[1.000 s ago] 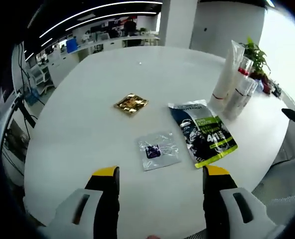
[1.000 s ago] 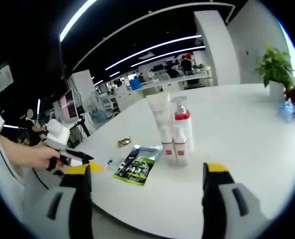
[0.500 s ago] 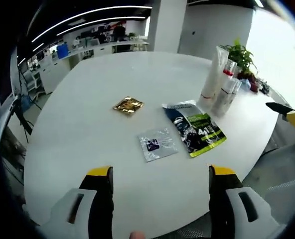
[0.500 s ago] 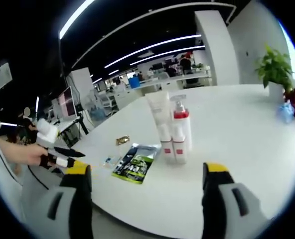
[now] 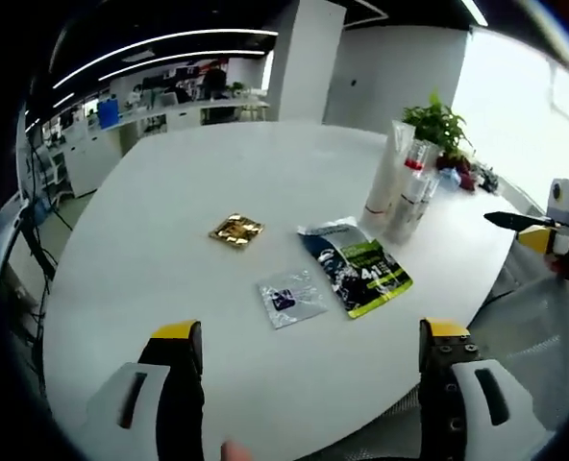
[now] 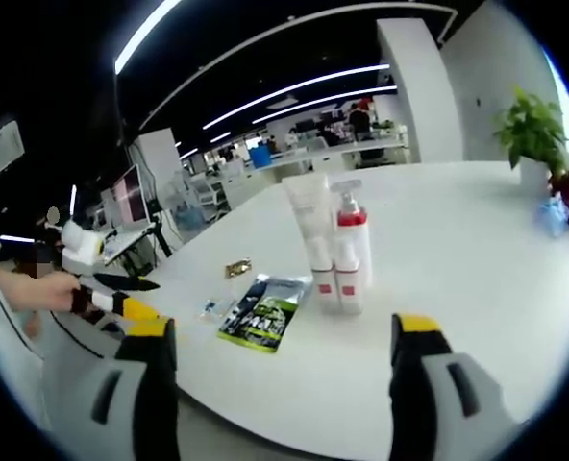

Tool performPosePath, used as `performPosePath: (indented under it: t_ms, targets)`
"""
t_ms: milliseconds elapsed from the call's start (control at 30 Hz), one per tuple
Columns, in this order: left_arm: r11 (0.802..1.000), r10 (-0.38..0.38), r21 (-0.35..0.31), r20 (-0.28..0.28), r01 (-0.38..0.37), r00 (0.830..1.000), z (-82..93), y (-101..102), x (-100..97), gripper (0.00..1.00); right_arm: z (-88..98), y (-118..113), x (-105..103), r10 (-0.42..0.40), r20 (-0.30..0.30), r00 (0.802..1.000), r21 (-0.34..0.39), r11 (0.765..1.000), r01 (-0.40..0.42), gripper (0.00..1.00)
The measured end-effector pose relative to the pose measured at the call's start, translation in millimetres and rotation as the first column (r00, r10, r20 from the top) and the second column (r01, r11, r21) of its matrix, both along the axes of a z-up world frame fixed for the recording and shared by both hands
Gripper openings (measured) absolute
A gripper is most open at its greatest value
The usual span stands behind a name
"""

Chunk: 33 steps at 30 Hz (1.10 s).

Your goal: Arrange the skincare products in the storage area until every visible bottle or jar stands upright without overlapping.

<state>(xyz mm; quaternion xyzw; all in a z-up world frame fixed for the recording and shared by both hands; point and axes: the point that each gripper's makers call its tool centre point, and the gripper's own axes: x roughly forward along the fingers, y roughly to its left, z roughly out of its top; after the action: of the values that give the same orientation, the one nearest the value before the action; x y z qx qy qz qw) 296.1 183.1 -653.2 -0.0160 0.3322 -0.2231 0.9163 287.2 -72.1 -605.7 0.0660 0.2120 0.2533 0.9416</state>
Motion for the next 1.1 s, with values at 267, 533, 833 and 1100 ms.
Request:
performPosePath:
  t_ms: [267, 533, 833, 1100]
  targets:
    - [0.996, -0.031, -0.077, 0.057, 0.035, 0.998, 14.1, -7, -8.1, 0.97, 0.1, -1, 0, -0.002, 0.001, 1.000, -0.003, 1.000, 0.002, 0.93]
    - [0.999, 0.015, -0.043, 0.113, -0.011, 0.993, 20.9, 3, -2.2, 0.97, -0.4, -1, 0, 0.001, -0.001, 1.000, -0.011, 1.000, -0.001, 0.93]
    - [0.999, 0.041, -0.038, 0.110, -0.037, 0.993, 19.8, 7, 0.3, 0.97, -0.7, -1, 0, 0.003, -0.002, 1.000, -0.012, 1.000, -0.003, 0.93]
    - [0.998, 0.044, -0.039, 0.097, -0.040, 0.994, 17.9, 8, 0.3, 0.97, -0.7, -1, 0, 0.000, -0.002, 1.000, -0.008, 1.000, 0.000, 0.93]
